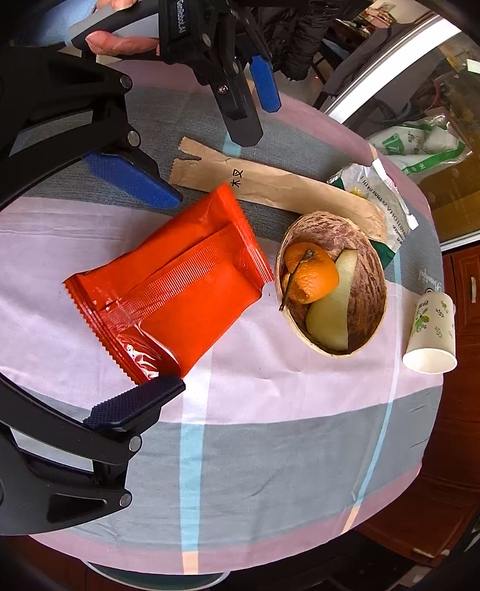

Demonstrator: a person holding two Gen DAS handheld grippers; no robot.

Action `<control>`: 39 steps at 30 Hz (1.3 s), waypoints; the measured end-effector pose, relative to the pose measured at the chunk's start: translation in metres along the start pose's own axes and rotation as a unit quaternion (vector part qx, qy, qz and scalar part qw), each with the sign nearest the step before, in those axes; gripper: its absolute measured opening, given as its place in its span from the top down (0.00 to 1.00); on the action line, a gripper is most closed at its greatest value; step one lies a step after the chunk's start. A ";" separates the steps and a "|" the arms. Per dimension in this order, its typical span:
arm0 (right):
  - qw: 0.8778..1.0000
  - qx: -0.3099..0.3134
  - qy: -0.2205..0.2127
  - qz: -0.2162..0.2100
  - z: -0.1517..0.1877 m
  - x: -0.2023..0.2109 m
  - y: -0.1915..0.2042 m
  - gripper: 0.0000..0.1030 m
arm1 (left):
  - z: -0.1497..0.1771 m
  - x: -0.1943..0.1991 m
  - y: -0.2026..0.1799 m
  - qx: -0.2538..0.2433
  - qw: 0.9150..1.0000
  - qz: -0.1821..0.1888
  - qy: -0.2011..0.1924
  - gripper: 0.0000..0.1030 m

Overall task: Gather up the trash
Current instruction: 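Grasp the red Ovaltine snack bag with the right gripper while the left gripper grasps the orange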

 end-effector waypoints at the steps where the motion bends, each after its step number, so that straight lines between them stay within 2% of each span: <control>1: 1.000 0.003 0.004 0.002 0.000 -0.003 0.001 0.15 | 0.000 -0.001 0.000 -0.001 1.000 0.001 0.001 0.05; 6: 1.000 0.017 -0.010 0.010 -0.001 -0.005 0.002 0.16 | -0.004 -0.003 0.001 0.000 1.000 0.004 -0.001 0.05; 8: 1.000 0.008 -0.017 0.008 -0.002 -0.002 -0.002 0.31 | -0.005 -0.004 0.001 -0.003 1.000 0.002 -0.003 0.05; 10: 1.000 -0.002 -0.025 0.008 -0.003 0.002 -0.009 0.58 | -0.007 -0.004 0.000 -0.009 1.000 -0.002 -0.005 0.05; 11: 1.000 -0.008 -0.028 0.005 -0.003 0.005 -0.012 0.63 | -0.007 -0.004 -0.002 -0.013 1.000 -0.003 -0.007 0.05; 13: 0.999 -0.020 -0.034 -0.008 -0.004 0.011 -0.016 0.78 | -0.009 -0.003 -0.006 -0.023 1.000 -0.005 -0.011 0.05; 15: 0.999 -0.026 -0.040 -0.014 -0.005 0.017 -0.019 0.82 | -0.013 -0.001 -0.012 -0.035 0.999 -0.006 -0.021 0.05; 19: 0.998 -0.031 -0.046 -0.026 0.000 0.031 -0.022 0.84 | -0.024 0.002 -0.030 -0.061 0.998 -0.006 -0.035 0.06; 22: 0.997 -0.047 -0.053 -0.037 0.002 0.042 -0.031 0.84 | -0.035 0.003 -0.046 -0.088 0.995 -0.007 -0.041 0.15; 24: 0.995 -0.062 -0.062 -0.040 0.002 0.050 -0.040 0.84 | -0.043 0.003 -0.057 -0.104 0.994 -0.002 -0.043 0.17; 26: 0.994 -0.078 -0.072 -0.040 0.001 0.057 -0.052 0.84 | -0.052 0.000 -0.070 -0.122 0.992 -0.001 -0.041 0.25; 27: 0.993 -0.084 -0.076 -0.038 0.000 0.060 -0.057 0.84 | -0.055 -0.004 -0.077 -0.132 0.991 -0.001 -0.037 0.28; 29: 0.991 -0.097 -0.080 -0.039 -0.001 0.061 -0.067 0.84 | -0.059 -0.016 -0.089 -0.151 0.988 0.002 -0.020 0.41; 31: 0.989 -0.109 -0.084 -0.045 -0.001 0.062 -0.074 0.84 | -0.059 -0.031 -0.097 -0.163 0.987 0.003 0.000 0.47; 39: 0.985 -0.126 -0.093 -0.066 -0.004 0.059 -0.090 0.84 | -0.047 -0.070 -0.099 -0.173 0.983 -0.018 0.055 0.51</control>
Point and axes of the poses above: each gripper's, at about its wrist camera, not at the fingertips, and x roughly against the way its jaws point, y to its left, z to its underside, the point moved 8 cm from there along -x, roughly the way its jaws point, and after that the axes turned 1 degree about z, right-handed, at the moved point
